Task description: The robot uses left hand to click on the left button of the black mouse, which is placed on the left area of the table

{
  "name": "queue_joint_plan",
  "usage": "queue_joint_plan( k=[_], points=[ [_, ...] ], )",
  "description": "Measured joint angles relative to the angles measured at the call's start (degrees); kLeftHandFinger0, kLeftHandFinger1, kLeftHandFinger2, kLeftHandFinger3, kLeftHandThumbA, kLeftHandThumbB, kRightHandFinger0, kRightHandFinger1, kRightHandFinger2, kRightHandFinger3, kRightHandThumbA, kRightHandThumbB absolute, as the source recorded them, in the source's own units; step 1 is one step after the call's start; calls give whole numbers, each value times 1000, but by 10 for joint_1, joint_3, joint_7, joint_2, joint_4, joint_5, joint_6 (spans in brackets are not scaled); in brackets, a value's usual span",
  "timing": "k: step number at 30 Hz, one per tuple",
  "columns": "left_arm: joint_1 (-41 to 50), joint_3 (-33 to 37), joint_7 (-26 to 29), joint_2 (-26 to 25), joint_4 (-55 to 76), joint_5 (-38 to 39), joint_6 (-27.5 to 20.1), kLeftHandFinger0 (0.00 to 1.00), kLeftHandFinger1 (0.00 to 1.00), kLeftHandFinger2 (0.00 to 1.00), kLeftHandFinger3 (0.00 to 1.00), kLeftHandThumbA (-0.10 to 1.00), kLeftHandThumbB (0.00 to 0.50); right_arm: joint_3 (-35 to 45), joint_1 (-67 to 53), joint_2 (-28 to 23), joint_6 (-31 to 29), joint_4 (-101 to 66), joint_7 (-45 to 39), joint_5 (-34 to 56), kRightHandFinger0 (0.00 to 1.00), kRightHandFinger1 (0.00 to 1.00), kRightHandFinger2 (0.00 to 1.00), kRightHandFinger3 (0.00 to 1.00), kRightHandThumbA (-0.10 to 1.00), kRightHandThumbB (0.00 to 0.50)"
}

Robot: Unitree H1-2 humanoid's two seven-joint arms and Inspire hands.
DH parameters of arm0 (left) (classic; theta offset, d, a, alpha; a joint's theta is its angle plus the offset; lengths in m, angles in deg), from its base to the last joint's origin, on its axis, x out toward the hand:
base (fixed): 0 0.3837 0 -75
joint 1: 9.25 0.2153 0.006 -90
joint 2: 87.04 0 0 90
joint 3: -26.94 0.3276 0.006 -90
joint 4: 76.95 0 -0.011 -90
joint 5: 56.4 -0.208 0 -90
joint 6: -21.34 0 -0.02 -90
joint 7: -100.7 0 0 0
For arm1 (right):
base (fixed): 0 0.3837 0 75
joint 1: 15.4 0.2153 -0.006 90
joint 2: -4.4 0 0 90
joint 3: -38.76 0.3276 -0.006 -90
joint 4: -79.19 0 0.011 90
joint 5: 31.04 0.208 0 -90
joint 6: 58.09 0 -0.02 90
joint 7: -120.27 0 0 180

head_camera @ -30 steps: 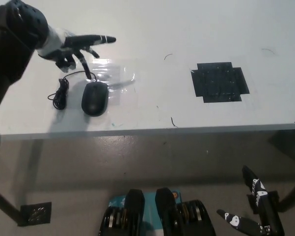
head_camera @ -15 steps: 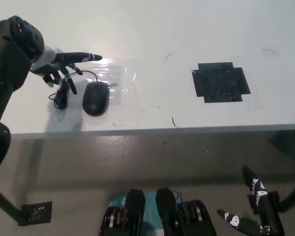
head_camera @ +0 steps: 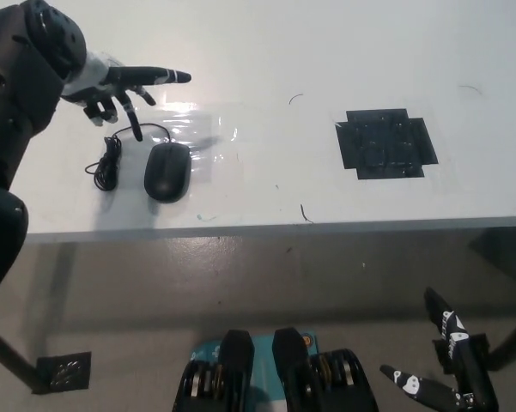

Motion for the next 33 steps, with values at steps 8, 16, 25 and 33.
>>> queue_joint_plan(
  k=[8, 16, 25, 33],
  points=[
    [0, 1, -8, 7, -5, -14, -17, 0, 0, 0, 1000, 1000, 252, 0, -1, -6, 0, -11, 0, 0, 1000, 1000, 1000, 1000, 1000, 119],
    [0, -27, -13, 7, -28, -11, -23, 0, 0, 21, 1000, 1000, 223, 0, -1, -6, 0, -11, 0, 0, 1000, 1000, 1000, 1000, 1000, 115],
    [0, -28, -17, 8, -32, -19, -30, 0, 0, 0, 1000, 1000, 223, 0, -1, -6, 0, -11, 0, 0, 1000, 1000, 1000, 1000, 1000, 122],
    [0, -28, -31, 23, -41, -25, -39, 0, 0, 9, 1000, 1000, 232, 0, -1, -6, 0, -11, 0, 0, 1000, 1000, 1000, 1000, 1000, 124]
  ],
)
